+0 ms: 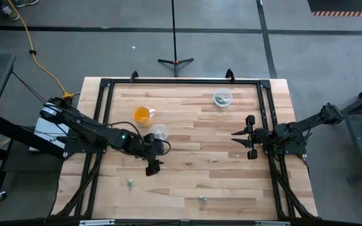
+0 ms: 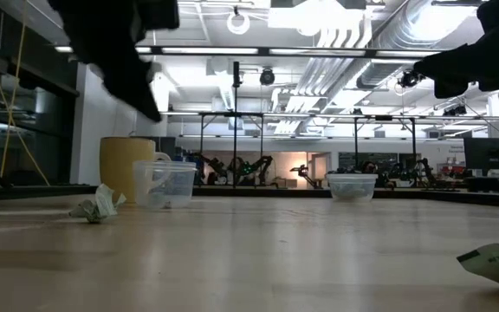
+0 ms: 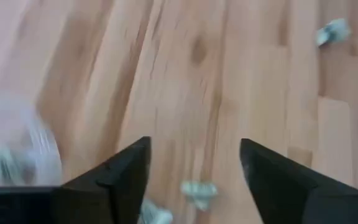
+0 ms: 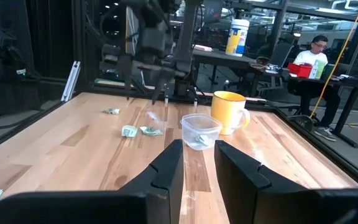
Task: Pick and place Stevia / Truvia into bins
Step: Put the stevia packet into the bottom transparent container
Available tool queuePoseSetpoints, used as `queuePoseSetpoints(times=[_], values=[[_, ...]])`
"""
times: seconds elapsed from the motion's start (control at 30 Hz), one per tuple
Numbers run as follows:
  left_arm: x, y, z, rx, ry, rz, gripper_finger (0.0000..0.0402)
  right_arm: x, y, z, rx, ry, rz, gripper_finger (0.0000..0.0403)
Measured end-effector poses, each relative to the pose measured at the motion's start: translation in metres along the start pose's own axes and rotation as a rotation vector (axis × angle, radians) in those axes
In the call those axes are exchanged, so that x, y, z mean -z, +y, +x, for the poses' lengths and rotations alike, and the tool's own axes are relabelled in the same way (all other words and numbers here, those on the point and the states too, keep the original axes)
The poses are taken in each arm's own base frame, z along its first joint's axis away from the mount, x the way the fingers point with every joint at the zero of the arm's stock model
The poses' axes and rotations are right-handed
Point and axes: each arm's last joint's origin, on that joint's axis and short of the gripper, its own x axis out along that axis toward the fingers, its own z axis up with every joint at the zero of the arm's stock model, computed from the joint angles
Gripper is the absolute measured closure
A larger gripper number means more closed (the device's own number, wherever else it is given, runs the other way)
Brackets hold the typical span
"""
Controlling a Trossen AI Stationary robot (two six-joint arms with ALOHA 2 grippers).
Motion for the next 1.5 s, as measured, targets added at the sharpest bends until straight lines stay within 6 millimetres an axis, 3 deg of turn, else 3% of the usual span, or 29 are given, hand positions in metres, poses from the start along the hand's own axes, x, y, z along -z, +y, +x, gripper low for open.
queuePoseSetpoints(times=[0.23, 0.43, 0.6, 0.8, 1.07, 1.3, 1.5], values=[[0.019, -0.008, 0.005, 0.169, 0.304, -0.273, 0.0024, 0.001, -0.001, 0.000, 0.039, 0.012, -0.004, 0.0320], [0.044, -0.021, -0.004, 0.044, 0.506, -0.599, 0.0006, 0.002, -0.001, 0.000, 0.039, 0.018, -0.007, 0.0320], [0.065, -0.033, -0.014, -0.112, 0.591, -0.841, 0.0021, 0.002, -0.001, 0.000, 0.039, 0.018, -0.012, 0.0320], [0.084, -0.050, -0.012, -0.222, 0.575, -0.962, 0.0054, 0.002, -0.001, 0.000, 0.039, 0.018, -0.014, 0.0320], [0.108, -0.064, 0.009, -0.330, 0.601, -0.975, 0.0087, 0.002, -0.001, 0.000, 0.039, 0.019, -0.015, 0.0320], [0.114, -0.064, 0.023, -0.380, 0.580, -0.960, 0.0101, 0.002, -0.001, 0.000, 0.039, 0.021, -0.014, 0.0320], [0.115, -0.065, 0.024, -0.363, 0.604, -0.898, 0.0129, 0.002, -0.001, 0.000, 0.038, 0.025, -0.017, 0.0320]])
